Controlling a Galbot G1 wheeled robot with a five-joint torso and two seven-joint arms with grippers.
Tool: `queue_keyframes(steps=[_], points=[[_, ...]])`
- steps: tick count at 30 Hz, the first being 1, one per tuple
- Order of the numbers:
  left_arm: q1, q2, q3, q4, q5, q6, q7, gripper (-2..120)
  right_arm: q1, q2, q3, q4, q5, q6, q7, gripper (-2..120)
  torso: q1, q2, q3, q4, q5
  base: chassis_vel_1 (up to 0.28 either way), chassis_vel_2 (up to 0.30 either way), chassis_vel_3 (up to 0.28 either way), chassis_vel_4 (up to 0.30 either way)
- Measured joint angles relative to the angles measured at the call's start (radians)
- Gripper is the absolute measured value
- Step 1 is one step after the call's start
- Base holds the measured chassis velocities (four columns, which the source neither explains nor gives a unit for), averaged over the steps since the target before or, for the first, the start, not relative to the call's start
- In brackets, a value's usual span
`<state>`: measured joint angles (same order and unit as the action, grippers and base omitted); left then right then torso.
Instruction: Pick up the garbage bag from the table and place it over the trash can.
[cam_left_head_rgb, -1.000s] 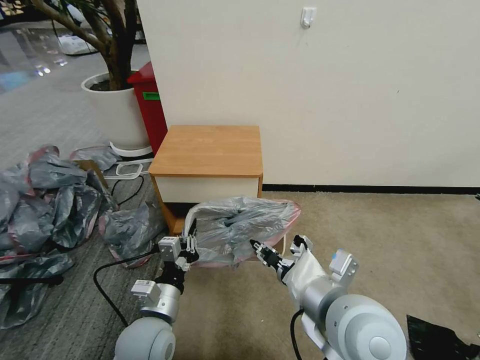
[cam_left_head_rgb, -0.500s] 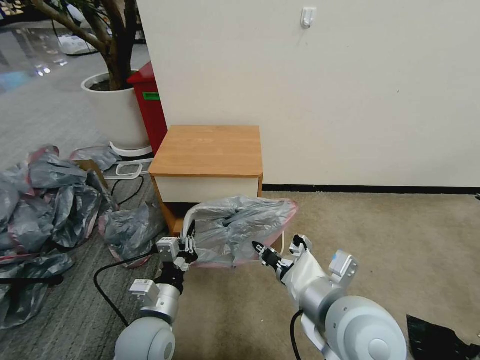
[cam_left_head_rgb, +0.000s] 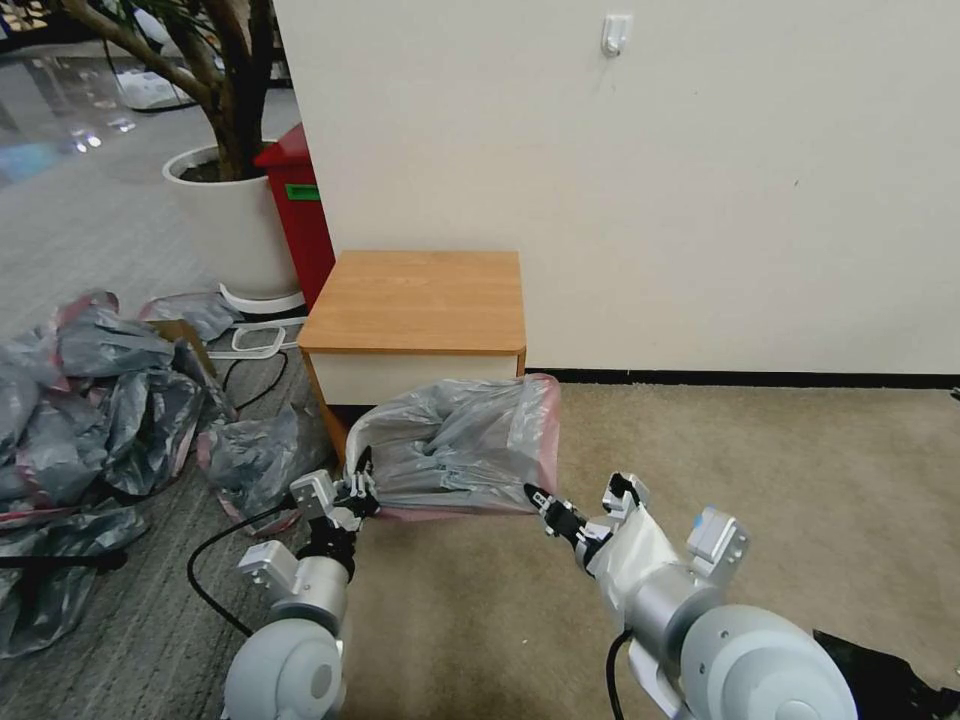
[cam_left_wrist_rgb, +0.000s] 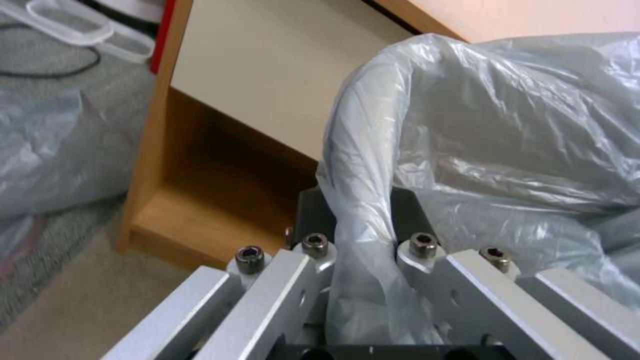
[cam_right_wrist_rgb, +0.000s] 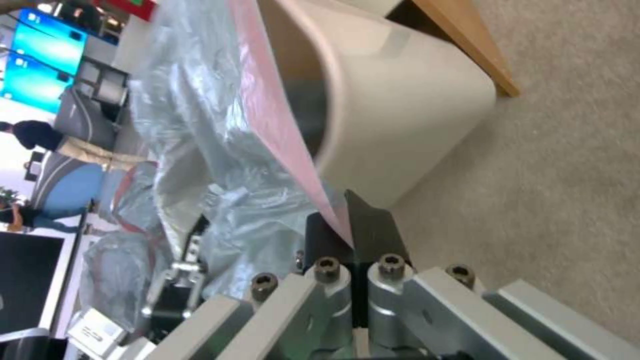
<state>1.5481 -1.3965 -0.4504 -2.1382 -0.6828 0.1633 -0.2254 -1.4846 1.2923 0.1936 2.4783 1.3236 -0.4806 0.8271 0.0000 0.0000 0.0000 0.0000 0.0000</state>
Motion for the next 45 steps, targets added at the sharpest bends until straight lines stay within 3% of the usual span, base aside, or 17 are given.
queue_keyframes(steps=[7,14,20,31,39,45], points=[[-0.005,0.002,-0.012,-0.006,-0.036,0.024,-0.013,6,-0.027,0.002,-0.007,0.008,-0.001,-0.003,0.0,0,0.0,0.0,0.0,-0.0001,-0.0001,0.0,0.0,0.0,0.0],[-0.003,0.004,-0.012,-0.019,-0.037,0.034,-0.012,6,-0.015,0.005,0.018,-0.069,-0.023,-0.004,-0.034,0,0.0,0.0,0.0,0.0,0.0,0.0,0.0,0.0,0.0],[0.006,0.005,-0.014,-0.029,-0.041,0.04,0.005,6,-0.006,0.006,0.029,-0.139,-0.146,0.015,-0.138,0,0.0,0.0,0.0,0.0,0.0,0.0,0.0,0.0,0.0],[0.016,0.002,-0.015,-0.032,-0.051,0.045,0.024,6,-0.003,0.013,0.044,-0.144,-0.259,0.021,-0.172,0,0.0,0.0,0.0,0.0001,0.0,0.0,0.0,0.0,0.0],[-0.002,0.002,-0.041,0.0,-0.072,0.053,-0.022,6,-0.055,0.02,0.059,-0.101,-0.272,0.025,-0.192,24,0.0,0.0,0.0,0.0,0.0,0.0,0.0,0.0,0.0],[-0.009,0.003,-0.057,0.016,-0.106,0.069,-0.069,6,-0.113,0.028,0.07,-0.038,-0.311,0.061,-0.224,50,0.0,0.0,0.0,0.0,0.0,0.0,0.0,0.0,0.0]])
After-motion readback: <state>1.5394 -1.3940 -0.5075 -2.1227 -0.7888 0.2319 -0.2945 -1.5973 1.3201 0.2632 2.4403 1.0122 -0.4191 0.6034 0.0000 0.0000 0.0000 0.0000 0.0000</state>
